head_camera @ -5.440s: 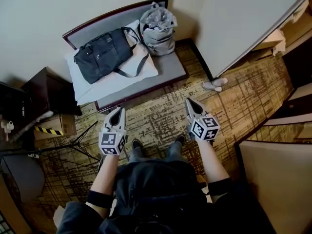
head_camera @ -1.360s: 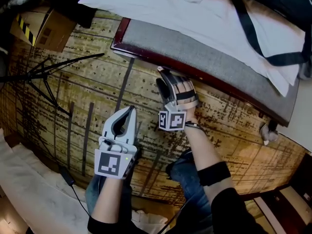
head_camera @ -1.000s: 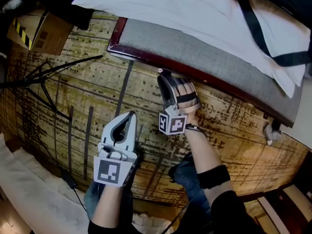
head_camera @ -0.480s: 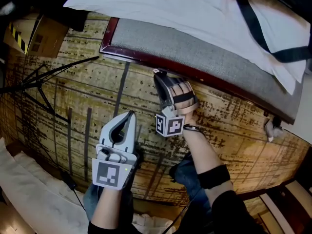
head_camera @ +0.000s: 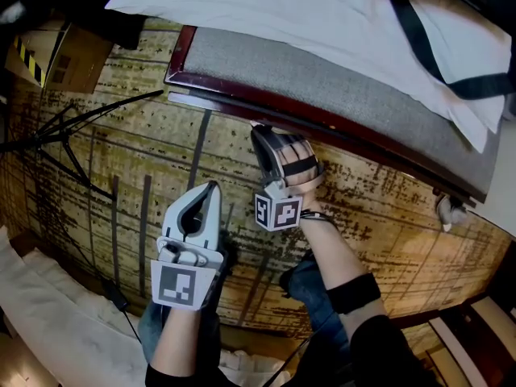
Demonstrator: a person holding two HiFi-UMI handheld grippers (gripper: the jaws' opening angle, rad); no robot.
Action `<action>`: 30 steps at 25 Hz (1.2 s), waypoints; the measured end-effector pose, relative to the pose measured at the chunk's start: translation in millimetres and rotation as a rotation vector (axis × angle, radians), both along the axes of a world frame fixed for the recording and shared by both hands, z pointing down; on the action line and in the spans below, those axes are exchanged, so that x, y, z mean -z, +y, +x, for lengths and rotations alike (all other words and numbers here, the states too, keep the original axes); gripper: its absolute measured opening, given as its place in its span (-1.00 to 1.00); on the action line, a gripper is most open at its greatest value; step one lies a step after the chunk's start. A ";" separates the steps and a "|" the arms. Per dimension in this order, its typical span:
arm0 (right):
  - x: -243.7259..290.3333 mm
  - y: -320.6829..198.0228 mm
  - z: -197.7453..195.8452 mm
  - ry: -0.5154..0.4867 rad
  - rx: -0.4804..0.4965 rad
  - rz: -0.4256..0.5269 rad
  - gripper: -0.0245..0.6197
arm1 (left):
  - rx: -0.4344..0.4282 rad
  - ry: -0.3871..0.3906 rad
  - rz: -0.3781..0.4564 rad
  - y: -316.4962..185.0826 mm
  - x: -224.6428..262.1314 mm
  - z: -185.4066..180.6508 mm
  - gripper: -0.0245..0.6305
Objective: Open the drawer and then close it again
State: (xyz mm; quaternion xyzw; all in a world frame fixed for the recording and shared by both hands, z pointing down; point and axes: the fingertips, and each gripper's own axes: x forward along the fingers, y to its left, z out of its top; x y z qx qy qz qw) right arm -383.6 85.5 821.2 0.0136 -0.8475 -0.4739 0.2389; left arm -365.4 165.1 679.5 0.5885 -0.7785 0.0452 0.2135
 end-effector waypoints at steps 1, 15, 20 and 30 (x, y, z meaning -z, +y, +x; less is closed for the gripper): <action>0.1 3.2 1.6 0.003 -0.001 -0.005 -0.69 | 0.002 0.001 -0.002 1.6 1.4 1.3 -0.92; 1.7 68.8 35.8 0.060 0.003 -0.101 -0.70 | -0.002 0.005 -0.068 42.2 32.1 28.3 -0.92; 5.0 90.8 45.8 0.078 0.004 -0.131 -0.73 | 0.003 -0.004 -0.062 46.7 44.4 28.6 -0.92; 7.1 120.1 62.7 0.130 -0.008 -0.203 -0.79 | -0.009 -0.011 -0.104 58.2 51.7 38.6 -0.92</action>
